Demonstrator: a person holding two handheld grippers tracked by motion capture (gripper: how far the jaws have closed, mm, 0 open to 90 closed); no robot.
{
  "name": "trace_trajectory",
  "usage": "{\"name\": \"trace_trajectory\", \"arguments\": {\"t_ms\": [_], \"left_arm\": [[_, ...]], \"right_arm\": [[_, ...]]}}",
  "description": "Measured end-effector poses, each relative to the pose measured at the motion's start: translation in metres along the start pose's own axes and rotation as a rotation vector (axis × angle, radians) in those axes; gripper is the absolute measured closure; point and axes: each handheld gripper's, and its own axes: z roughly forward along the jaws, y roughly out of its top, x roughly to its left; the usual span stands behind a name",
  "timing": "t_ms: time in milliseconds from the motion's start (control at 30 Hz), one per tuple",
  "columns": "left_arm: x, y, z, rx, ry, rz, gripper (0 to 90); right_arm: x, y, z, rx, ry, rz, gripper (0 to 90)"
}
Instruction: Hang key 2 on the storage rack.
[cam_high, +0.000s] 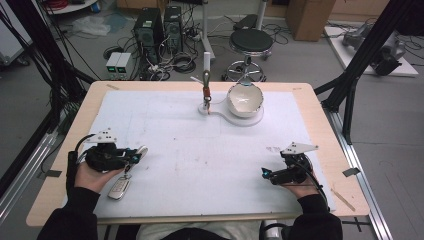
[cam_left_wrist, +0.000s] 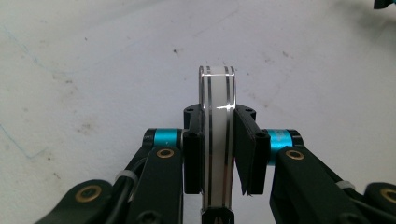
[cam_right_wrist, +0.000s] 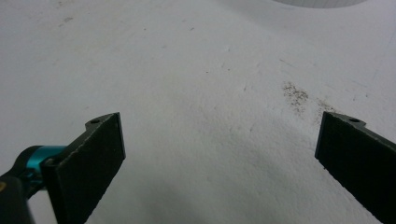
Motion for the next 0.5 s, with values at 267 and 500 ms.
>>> {"name": "trace_trajectory", "arguments": {"t_ms": [267,500], "left_arm": [[0.005,0.026,-0.017,-0.081,-0.032,-0.021,74.4],[0.006,0.05,-0.031,-0.138,-0.012,-0.005,74.4]], "right_arm": [[0.003,0.004,-0.001,-0.026,0.019,-0.003,0.7],[0.001,0.007,0.002,-0.037,0.032,0.001,0.7]]}}
